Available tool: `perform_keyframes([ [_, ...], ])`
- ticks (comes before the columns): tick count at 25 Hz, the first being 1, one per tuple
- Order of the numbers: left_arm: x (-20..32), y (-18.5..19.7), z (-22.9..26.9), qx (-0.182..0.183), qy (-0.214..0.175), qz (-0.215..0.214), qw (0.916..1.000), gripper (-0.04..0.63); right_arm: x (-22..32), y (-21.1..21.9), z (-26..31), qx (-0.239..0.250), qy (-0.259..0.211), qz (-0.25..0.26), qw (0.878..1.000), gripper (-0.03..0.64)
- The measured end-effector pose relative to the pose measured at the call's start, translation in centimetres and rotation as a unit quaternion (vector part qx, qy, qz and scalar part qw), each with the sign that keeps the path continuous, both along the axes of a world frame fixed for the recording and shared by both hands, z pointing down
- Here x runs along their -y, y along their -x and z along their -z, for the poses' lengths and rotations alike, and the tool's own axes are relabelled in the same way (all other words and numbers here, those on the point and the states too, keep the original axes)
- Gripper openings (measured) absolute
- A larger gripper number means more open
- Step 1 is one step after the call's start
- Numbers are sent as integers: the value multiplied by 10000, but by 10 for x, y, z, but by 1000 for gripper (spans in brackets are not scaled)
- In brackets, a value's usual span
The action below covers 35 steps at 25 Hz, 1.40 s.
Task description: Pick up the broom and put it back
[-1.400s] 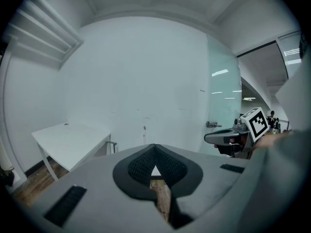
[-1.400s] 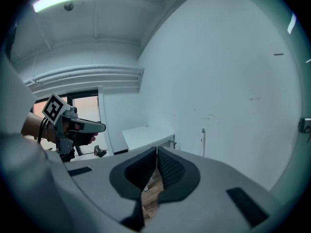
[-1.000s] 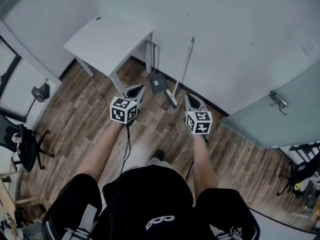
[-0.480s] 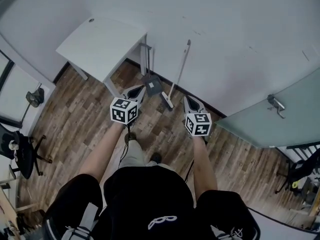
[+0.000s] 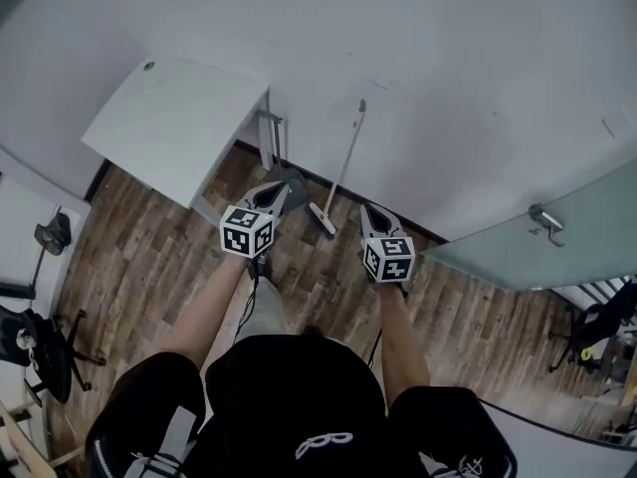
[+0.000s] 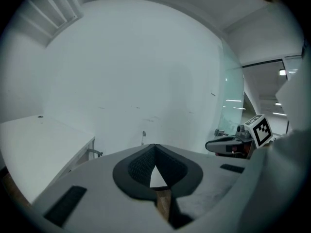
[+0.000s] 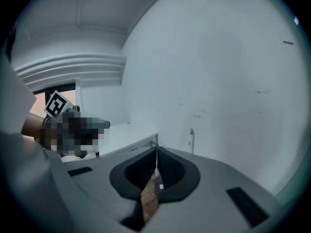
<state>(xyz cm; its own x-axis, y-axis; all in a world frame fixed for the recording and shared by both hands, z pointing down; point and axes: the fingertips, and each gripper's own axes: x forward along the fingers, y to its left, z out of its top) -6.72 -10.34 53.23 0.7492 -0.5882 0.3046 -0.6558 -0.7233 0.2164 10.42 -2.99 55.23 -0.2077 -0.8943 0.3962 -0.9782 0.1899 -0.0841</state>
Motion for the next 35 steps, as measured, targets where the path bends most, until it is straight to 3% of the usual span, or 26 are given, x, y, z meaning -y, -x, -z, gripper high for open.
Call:
perform_keyframes([
  [10,128,7,-10,-86,213,-462,9987,17,119,16,-3,-61,227,-413,9989,25],
  [17,189,9,-26,-152,391,-859,9954,18,179,30,-12,-135,453,-674,9966,25],
  [22,217,12,-35,-187,496,-1060,9930,17,207,30,-18,-249,566,-884,9942,25],
  [35,249,-7,-46,-51,491,-1616,9856,17,245,18,-38,92,536,-1707,9838,25],
])
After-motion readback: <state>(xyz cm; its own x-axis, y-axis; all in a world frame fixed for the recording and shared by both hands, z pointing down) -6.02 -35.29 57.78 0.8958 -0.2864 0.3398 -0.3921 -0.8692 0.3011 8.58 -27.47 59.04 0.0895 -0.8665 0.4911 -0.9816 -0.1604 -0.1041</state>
